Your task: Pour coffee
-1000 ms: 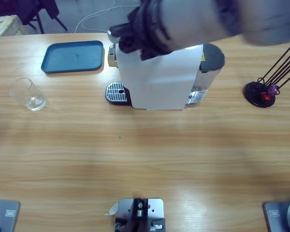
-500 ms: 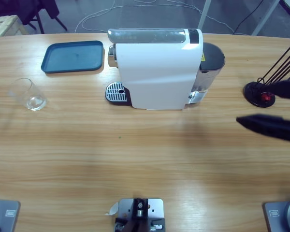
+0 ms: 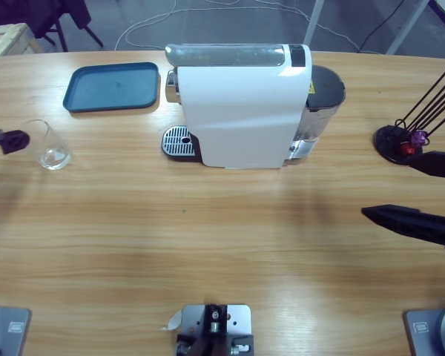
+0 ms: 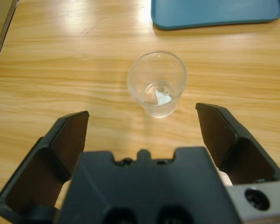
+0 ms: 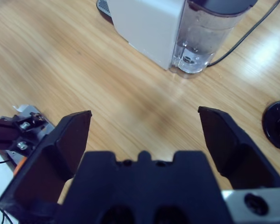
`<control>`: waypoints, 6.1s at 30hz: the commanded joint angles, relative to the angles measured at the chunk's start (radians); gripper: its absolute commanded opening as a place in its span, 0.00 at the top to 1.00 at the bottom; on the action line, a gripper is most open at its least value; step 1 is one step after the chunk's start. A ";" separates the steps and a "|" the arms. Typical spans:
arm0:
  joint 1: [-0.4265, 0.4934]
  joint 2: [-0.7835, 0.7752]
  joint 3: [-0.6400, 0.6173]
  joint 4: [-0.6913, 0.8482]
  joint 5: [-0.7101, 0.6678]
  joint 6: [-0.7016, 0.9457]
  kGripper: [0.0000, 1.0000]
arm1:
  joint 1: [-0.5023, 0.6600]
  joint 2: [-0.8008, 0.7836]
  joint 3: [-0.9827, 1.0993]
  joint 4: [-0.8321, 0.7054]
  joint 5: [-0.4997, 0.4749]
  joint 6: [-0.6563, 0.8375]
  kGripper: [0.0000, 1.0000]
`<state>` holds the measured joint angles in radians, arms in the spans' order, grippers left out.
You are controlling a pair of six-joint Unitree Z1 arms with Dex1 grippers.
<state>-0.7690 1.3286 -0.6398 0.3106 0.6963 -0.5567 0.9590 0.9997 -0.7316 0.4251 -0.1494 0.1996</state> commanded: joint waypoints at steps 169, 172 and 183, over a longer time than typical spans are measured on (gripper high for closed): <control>-0.050 -0.293 -0.037 0.139 -0.652 0.416 0.00 | -0.356 0.827 -0.977 0.405 0.133 -0.122 1.00; -0.050 -0.296 -0.036 0.139 -0.652 0.417 0.00 | -0.356 0.828 -0.975 0.403 0.133 -0.123 1.00; -0.050 -0.287 -0.037 0.139 -0.648 0.416 0.00 | -0.348 0.851 -0.971 0.404 0.133 -0.124 1.00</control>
<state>-0.8105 1.0359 -0.6726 0.4338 0.0377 -0.1314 0.6133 1.7922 -1.7206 0.8203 -0.0096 0.0893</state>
